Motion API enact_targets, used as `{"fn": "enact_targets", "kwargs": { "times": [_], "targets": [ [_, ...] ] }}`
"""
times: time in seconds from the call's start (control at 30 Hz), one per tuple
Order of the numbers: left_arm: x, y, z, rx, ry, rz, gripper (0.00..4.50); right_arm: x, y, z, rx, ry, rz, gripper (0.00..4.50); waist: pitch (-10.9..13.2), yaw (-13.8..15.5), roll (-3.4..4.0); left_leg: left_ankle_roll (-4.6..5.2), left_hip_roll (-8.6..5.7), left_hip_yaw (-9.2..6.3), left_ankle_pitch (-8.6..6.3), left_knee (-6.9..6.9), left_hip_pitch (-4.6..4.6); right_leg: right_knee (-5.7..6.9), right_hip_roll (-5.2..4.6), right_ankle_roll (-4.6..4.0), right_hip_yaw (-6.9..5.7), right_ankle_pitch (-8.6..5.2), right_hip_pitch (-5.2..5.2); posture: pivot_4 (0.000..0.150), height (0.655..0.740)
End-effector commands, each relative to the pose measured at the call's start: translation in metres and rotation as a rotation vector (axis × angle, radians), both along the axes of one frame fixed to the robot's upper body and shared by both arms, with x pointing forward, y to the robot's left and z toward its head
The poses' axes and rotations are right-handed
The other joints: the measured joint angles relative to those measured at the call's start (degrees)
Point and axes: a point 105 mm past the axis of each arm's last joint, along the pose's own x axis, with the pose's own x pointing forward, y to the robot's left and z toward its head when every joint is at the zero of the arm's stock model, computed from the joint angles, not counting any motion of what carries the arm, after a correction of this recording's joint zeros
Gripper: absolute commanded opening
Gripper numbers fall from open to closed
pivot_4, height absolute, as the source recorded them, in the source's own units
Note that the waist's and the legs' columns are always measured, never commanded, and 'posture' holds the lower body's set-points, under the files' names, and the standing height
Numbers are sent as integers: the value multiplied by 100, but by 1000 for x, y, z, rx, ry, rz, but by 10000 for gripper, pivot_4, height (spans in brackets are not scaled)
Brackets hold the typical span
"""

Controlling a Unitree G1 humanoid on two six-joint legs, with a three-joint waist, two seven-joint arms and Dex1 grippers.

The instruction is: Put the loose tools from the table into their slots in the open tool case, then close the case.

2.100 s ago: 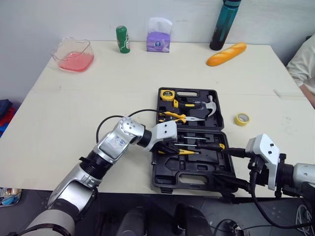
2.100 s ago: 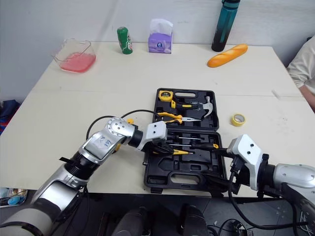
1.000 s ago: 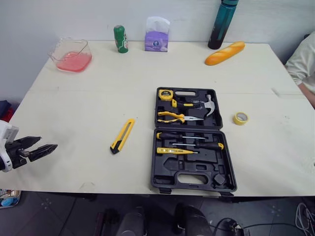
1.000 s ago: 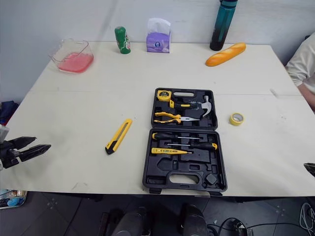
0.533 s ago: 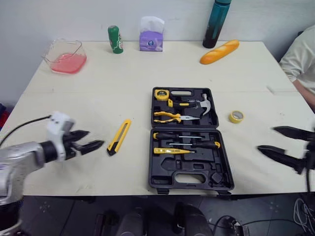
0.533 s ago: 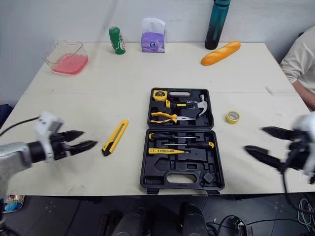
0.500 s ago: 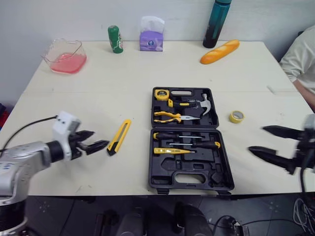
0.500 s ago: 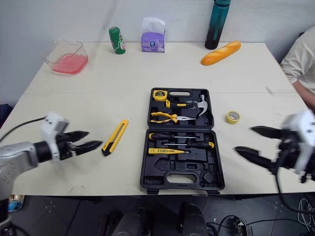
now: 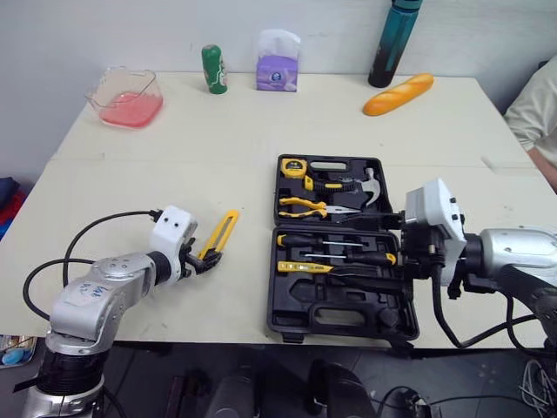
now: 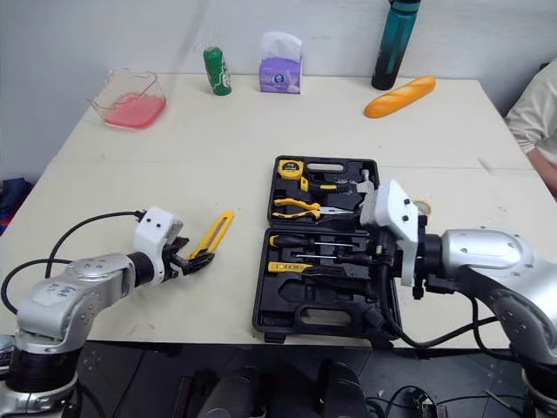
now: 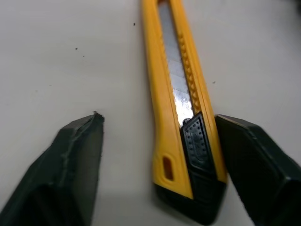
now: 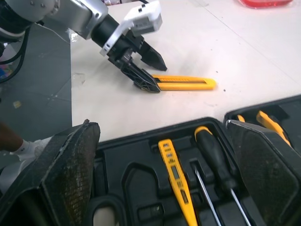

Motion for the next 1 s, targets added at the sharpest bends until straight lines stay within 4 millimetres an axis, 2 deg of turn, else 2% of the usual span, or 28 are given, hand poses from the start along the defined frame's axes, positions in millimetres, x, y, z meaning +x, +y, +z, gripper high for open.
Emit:
{"fn": "enact_targets", "kwargs": {
  "times": [0.03, 0.07, 0.1, 0.23, 0.37, 0.5, 0.63, 0.77, 0.93, 1.0],
  "targets": [
    [-6, -10, -15, -34, 54, -37, 21670, 2, 4, 6, 11, -42, 4, 45000, 0, 24, 0, 0, 0, -2, 0, 0, -1, -2, -1, 0, -2, 0, 0, 1500, 7314],
    [-6, -8, -15, -40, 53, -30, 16571, 2, 4, 5, 11, -43, 3, 45000, 0, 28, 0, 0, 0, -3, 0, 0, -2, -4, -2, 0, -2, 0, 0, 1500, 7314],
    [-5, -5, -13, -48, 49, -17, 14327, 3, 4, 5, 11, -44, 1, 45000, 0, 27, 0, 1, 0, -2, 0, 0, -2, -4, -3, 0, -3, 0, 1, 1500, 7314],
    [0, 7, 3, -54, -2, -20, 14330, 5, 2, 3, 7, -46, -11, 45000, 0, 13, 1, 2, 0, -1, 1, 0, 0, 0, 0, 0, -3, 0, 1, 1500, 7314],
    [0, 3, 46, -46, -90, -200, 14330, 3, -8, 2, -12, -36, -36, 45000, 1, -6, -1, -1, 6, -1, 1, -1, -9, -1, 6, -1, -5, -1, -8, 1500, 7314],
    [-10, -24, 77, 54, -101, -550, 14330, -5, -30, -2, -50, 10, -90, 45000, 1, 45, -2, 0, 2, -9, 2, 1, -24, -13, 3, -1, -19, -1, -10, 1500, 7314],
    [-17, -66, 90, 82, -54, -841, 14330, -24, -51, -15, -100, 110, -139, 45000, 1, 108, -2, 10, -3, -6, -3, -1, -23, -31, 5, 9, -26, 5, 2, 1500, 7314],
    [-18, -105, 83, 88, 25, -1014, 14330, -40, -68, -26, -131, 181, -224, 45000, 3, 98, -3, 13, 1, 8, -3, -2, -20, -29, 19, 12, -36, 7, 1, 1500, 7314],
    [-25, -144, 63, 121, 96, -1149, 14330, -58, -79, -41, -166, 238, -304, 45000, 4, 44, -5, 16, 4, 13, 1, -2, -12, -19, 18, 12, -23, 7, 2, 1500, 7314],
    [-26, -153, 57, 138, 108, -1174, 14330, -64, -81, -44, -171, 248, -333, 45000, 4, 44, -5, 16, 4, 9, 2, -1, -13, -18, 19, 12, -20, 7, 3, 1500, 7314]
  ]
}}
